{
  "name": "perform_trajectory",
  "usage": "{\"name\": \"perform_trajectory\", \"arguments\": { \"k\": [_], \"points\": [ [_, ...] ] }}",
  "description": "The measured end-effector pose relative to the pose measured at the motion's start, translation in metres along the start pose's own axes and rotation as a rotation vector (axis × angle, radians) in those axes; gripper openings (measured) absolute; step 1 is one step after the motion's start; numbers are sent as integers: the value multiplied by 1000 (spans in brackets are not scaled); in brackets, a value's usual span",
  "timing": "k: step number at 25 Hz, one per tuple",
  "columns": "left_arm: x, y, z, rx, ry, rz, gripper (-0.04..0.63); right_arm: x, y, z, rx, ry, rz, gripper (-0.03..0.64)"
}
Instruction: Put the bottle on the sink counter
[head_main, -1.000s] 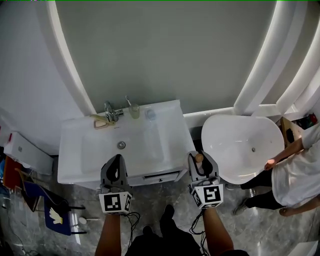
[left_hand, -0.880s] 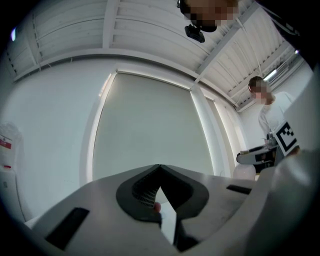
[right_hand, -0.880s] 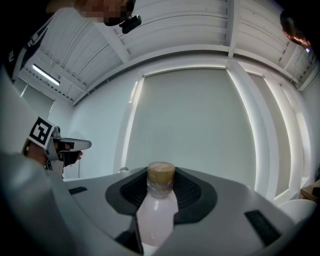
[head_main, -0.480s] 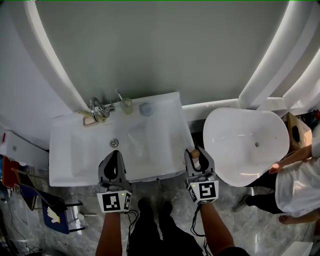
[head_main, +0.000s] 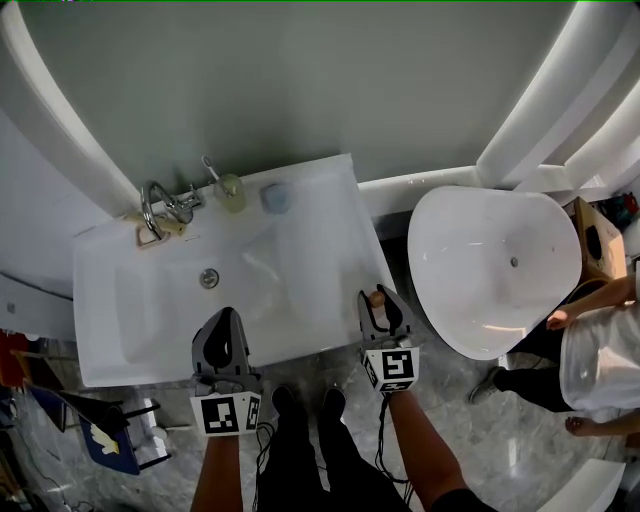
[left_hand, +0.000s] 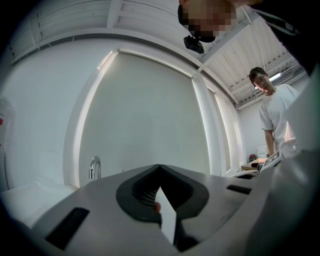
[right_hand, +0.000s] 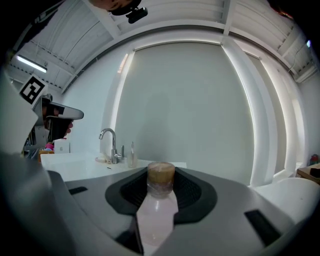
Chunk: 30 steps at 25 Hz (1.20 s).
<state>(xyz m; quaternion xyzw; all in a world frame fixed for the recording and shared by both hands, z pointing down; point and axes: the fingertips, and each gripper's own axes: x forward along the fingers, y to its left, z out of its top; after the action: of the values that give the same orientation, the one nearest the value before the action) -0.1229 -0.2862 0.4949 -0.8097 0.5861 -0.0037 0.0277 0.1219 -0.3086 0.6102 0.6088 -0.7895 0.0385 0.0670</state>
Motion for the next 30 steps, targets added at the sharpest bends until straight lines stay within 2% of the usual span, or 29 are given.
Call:
{"name": "perform_trajectory", "arguments": {
  "k": [6,14,24,30],
  "points": [
    [9,1,-26,2,8,-7,21,21,-3,-41,-11,61,-9,149],
    [15,0,-41,-10,18,-17,21,35,-11,-68,-6,129,-11,148],
    [18,-2,-51,-24,31,-12,21,45,-20,-81,65,185,-17,149],
    [19,-1,-52,-35,32,-13,21,48,-16,-82,31,213,-6,149]
  ]
}}
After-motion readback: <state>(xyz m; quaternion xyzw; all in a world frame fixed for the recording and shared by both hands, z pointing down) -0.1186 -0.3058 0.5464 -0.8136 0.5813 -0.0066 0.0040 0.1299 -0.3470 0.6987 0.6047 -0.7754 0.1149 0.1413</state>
